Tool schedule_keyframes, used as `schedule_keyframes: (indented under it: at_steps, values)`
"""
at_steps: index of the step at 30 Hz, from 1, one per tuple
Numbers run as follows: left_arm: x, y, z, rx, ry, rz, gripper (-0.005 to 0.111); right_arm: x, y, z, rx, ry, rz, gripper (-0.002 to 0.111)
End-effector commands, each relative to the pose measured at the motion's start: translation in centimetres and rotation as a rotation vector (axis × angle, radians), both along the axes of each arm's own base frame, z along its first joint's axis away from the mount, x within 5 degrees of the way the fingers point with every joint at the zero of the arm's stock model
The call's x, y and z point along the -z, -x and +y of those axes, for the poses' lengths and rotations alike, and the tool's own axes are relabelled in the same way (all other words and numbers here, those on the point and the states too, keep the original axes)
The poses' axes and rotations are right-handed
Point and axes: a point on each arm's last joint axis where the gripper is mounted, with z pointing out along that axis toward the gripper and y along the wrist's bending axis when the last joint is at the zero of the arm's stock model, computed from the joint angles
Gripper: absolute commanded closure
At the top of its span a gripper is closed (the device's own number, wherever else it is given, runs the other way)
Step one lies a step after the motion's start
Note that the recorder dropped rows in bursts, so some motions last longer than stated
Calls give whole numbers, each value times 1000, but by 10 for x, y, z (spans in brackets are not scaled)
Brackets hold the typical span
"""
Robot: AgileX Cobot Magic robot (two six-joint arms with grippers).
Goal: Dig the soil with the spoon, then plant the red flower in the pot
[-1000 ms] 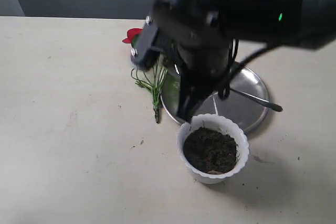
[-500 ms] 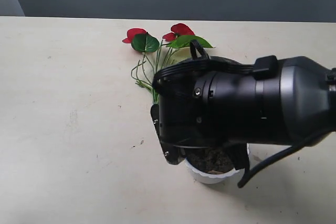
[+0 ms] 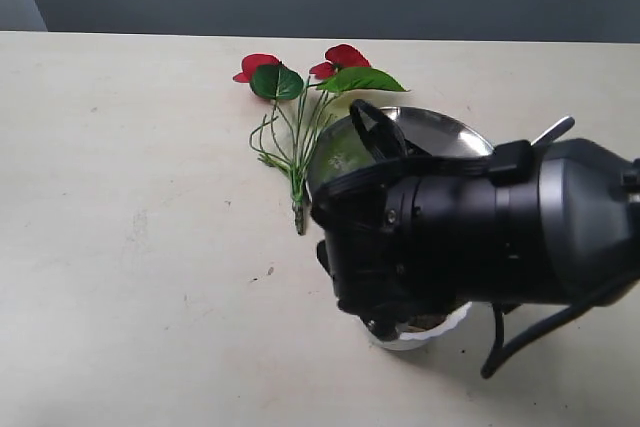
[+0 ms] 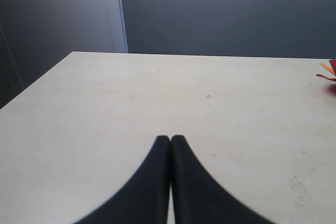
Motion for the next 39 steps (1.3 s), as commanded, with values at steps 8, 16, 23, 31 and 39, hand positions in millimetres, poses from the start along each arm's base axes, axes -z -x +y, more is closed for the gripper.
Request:
schedule_keyframes:
  at_steps: [8,16,23,31,39]
  values:
    - [1,0,0,1,2,-3,106,21,18,-4,-115,142,-3,109]
    - [1,0,0,1,2,-3,106,39,19,0,-126,202,14,109]
    - [1,0,0,1,2,-3,106,30,11,5,-148,139,-125,109]
    - [1,0,0,1,2,-3,106,24,14,1,-129,123,-86,109]
    - [1,0,0,1,2,-3,106,38,19,1,-95,143,-4,109]
